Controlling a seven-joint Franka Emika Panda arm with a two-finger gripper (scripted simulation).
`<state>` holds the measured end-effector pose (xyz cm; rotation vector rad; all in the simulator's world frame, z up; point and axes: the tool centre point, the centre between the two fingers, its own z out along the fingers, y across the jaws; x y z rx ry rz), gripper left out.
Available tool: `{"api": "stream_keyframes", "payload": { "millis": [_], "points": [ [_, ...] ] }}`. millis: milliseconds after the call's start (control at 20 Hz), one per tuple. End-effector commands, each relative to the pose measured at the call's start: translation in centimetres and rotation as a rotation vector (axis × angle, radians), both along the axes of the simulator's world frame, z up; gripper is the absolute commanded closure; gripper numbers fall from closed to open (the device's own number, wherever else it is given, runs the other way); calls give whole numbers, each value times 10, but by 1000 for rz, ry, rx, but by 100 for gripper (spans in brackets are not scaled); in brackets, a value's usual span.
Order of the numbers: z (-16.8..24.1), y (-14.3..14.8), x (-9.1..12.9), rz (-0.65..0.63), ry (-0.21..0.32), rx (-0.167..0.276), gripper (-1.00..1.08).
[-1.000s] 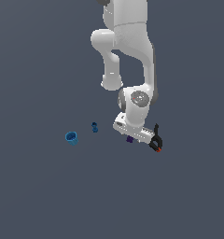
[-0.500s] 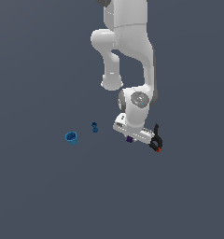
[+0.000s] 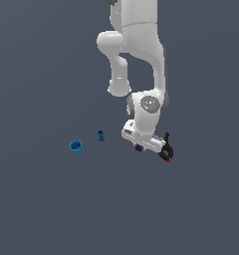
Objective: Pick up a designated object from a clutter of objects.
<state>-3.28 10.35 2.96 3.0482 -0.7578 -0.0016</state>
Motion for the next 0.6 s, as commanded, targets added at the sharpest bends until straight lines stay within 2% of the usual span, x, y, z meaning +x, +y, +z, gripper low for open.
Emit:
{"api": "stream_keyframes", "payload": {
  "millis": [0,550],
  "points": [
    [8,2,0,0,-1,0,108],
    [82,19,-6,1,-1,0,108]
  ]
}}
